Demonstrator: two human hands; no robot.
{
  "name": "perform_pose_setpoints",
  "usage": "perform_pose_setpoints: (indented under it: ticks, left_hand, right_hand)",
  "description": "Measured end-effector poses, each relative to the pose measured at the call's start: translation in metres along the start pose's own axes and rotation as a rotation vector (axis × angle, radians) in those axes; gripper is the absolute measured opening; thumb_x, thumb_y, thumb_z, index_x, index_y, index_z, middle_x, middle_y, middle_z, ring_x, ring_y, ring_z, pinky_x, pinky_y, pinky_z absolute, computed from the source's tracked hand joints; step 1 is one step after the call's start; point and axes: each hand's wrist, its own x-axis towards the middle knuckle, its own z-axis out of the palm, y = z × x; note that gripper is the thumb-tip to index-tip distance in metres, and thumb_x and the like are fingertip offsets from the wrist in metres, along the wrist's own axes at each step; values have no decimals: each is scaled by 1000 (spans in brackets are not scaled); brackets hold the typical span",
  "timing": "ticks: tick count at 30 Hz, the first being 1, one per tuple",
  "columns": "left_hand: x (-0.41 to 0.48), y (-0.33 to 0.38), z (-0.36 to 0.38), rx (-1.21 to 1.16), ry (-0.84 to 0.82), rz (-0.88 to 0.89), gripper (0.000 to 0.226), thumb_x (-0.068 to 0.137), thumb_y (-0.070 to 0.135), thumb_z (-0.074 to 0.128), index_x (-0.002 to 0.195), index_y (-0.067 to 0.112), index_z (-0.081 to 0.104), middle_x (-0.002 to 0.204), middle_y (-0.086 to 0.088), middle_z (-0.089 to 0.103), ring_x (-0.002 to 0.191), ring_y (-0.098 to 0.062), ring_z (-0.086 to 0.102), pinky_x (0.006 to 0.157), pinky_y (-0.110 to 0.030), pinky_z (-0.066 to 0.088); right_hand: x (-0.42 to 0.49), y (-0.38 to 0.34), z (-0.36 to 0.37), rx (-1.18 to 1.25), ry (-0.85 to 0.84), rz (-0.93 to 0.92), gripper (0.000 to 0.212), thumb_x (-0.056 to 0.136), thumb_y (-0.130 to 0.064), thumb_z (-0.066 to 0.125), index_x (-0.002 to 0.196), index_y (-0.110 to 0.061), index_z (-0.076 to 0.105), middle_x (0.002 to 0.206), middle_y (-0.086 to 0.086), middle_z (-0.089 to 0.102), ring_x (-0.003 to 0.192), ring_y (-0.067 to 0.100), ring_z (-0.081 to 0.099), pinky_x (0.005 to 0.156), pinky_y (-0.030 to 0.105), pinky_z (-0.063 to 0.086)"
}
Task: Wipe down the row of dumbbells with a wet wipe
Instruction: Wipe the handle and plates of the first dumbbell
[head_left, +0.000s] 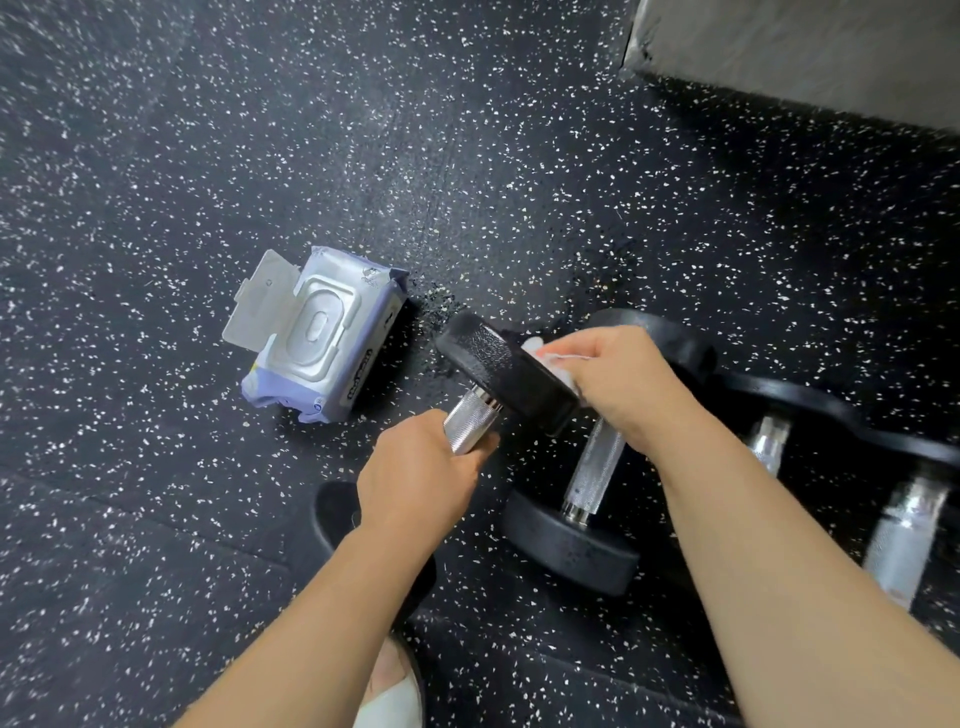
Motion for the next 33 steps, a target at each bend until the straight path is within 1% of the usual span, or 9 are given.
perform_pose_setpoints:
  ticks: [3, 9, 12, 15, 19, 22, 27, 29, 33]
  left_hand:
    - [-1, -3, 1, -1, -4, 3, 40, 82, 57, 62, 66, 24, 45, 71, 3, 61, 76, -26, 60, 63, -34, 46]
    - [-2, -5, 0, -4, 4, 9, 42, 79, 59, 62, 65, 23, 46, 69, 2, 62, 73, -26, 61, 67, -36, 52]
    - [-4, -2, -1, 9, 3, 31, 40, 79, 57, 62, 67, 22, 48, 68, 4, 61, 73, -23, 61, 63, -33, 48]
    - [-4, 1, 0, 16, -5, 31, 38, 81, 56, 62, 68, 23, 48, 67, 6, 58, 75, -22, 58, 61, -31, 40]
    - [-4, 3, 2, 6, 1, 22, 38, 81, 56, 63, 70, 22, 51, 68, 5, 58, 75, -23, 59, 60, -31, 39]
    - [-4, 3, 1, -28, 17, 10, 38, 81, 55, 63, 69, 21, 52, 67, 4, 60, 73, -23, 60, 59, -32, 43]
    - [-1, 1, 0, -84, 30, -33, 38, 81, 55, 63, 74, 19, 55, 72, 0, 63, 75, -27, 62, 68, -37, 51]
    - [1, 1, 1, -92, 31, -53, 37, 82, 55, 64, 76, 19, 57, 75, -1, 64, 78, -28, 61, 68, -36, 51]
    - [5, 0, 0, -99, 39, -67, 37, 80, 55, 65, 71, 21, 52, 74, -1, 63, 79, -29, 61, 67, -35, 49]
  right_hand:
    - [-28, -9, -6, -82, 81, -86, 15, 83, -11, 67, 83, -23, 76, 82, -8, 71, 79, 7, 64, 72, 16, 48]
    - [-28, -50, 14, 32, -38, -379, 17, 84, -4, 65, 89, -17, 76, 64, -15, 65, 57, -2, 54, 62, 14, 46]
    - [-4, -61, 22, -55, -144, -395, 24, 87, 1, 56, 93, -12, 75, 73, -3, 72, 57, -1, 56, 61, 13, 42]
    - [16, -59, 20, -126, -242, -279, 25, 90, 2, 51, 101, -4, 73, 62, -8, 64, 45, -6, 48, 48, 6, 36]
    - [33, -34, 18, -183, -231, -74, 20, 90, -1, 55, 97, -5, 73, 80, 8, 67, 71, 13, 58, 71, 27, 52]
    - [28, -17, 14, -109, -213, 118, 19, 88, -1, 54, 88, -4, 73, 77, 9, 65, 68, 18, 57, 66, 30, 51]
    - [9, -12, 10, 49, -35, 297, 32, 92, -4, 48, 122, 3, 55, 114, 21, 61, 87, 25, 56, 69, 34, 53]
    - [0, -16, 9, 170, 20, 364, 24, 93, 2, 42, 113, 3, 55, 114, 21, 61, 84, 25, 58, 62, 33, 54]
    - [-22, -24, 8, 304, 2, 454, 25, 84, 17, 34, 75, 3, 53, 79, 18, 58, 76, 28, 62, 68, 40, 60]
